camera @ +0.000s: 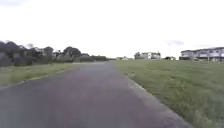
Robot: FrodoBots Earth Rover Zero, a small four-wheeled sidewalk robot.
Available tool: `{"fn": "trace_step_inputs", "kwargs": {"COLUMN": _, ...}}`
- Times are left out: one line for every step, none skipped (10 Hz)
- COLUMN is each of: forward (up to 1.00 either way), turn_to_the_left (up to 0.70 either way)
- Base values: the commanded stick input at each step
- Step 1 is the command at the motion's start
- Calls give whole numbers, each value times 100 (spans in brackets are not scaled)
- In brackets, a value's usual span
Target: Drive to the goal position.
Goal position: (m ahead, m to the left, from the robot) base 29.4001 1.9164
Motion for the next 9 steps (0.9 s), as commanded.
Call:
{"fn": "trace_step_inputs", "kwargs": {"forward": 70, "turn_to_the_left": 0}}
{"fn": "trace_step_inputs", "kwargs": {"forward": 70, "turn_to_the_left": 0}}
{"fn": "trace_step_inputs", "kwargs": {"forward": 70, "turn_to_the_left": 0}}
{"fn": "trace_step_inputs", "kwargs": {"forward": 70, "turn_to_the_left": 0}}
{"fn": "trace_step_inputs", "kwargs": {"forward": 70, "turn_to_the_left": 0}}
{"fn": "trace_step_inputs", "kwargs": {"forward": 70, "turn_to_the_left": 0}}
{"fn": "trace_step_inputs", "kwargs": {"forward": 70, "turn_to_the_left": 0}}
{"fn": "trace_step_inputs", "kwargs": {"forward": 70, "turn_to_the_left": 0}}
{"fn": "trace_step_inputs", "kwargs": {"forward": 70, "turn_to_the_left": 0}}
